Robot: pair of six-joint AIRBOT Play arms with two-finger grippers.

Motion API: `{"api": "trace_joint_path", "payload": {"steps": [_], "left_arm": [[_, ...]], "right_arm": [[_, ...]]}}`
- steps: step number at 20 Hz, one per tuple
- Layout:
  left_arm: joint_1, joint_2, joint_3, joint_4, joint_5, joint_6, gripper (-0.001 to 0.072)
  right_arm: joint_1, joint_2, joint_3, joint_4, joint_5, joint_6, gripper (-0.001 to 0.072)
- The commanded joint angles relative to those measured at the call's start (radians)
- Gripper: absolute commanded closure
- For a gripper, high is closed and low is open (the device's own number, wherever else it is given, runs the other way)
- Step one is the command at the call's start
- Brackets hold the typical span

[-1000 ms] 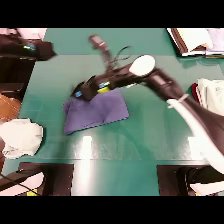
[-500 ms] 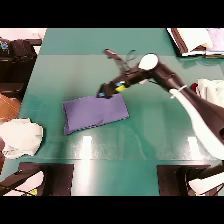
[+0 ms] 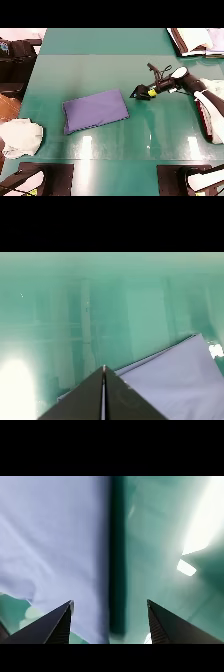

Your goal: Fold the shirts.

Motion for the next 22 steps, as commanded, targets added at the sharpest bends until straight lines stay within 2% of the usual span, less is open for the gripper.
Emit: {"api": "trace_joint_path", "payload": {"steps": [1, 6, 8, 9, 10, 15, 22], "left_arm": [[0.0, 0.001, 0.001, -0.008, 0.0, -0.001, 0.0685], [0.0, 0.001, -0.004, -0.041, 0.0, -0.001, 0.0685], [0.0, -0.001, -0.022, -0.08, 0.0, -0.001, 0.0685], [-0.008, -0.001, -0.035, -0.091, 0.001, 0.0, 0.0686], [-0.022, -0.001, -0.05, -0.089, 0.004, -0.001, 0.0685], [-0.173, -0.001, -0.087, -0.081, 0.04, 0.0, 0.0685], [-0.34, -0.001, -0.087, -0.078, 0.147, 0.0, 0.0685]], "right_arm": [[0.027, -0.074, -0.027, 0.09, -0.02, 0.007, 0.0178], [0.174, -0.203, 0.123, 0.16, 0.003, 0.007, 0.0185], [0.225, -0.242, 0.209, 0.158, 0.004, 0.007, 0.0349], [0.241, -0.255, 0.243, 0.156, 0.004, 0.007, 0.0493], [0.253, -0.264, 0.275, 0.14, 0.007, 0.007, 0.0679], [0.164, -0.222, 0.362, 0.103, 0.008, 0.011, 0.0694], [-0.346, 0.039, 0.365, -0.049, 0.003, 0.076, 0.0695]]}}
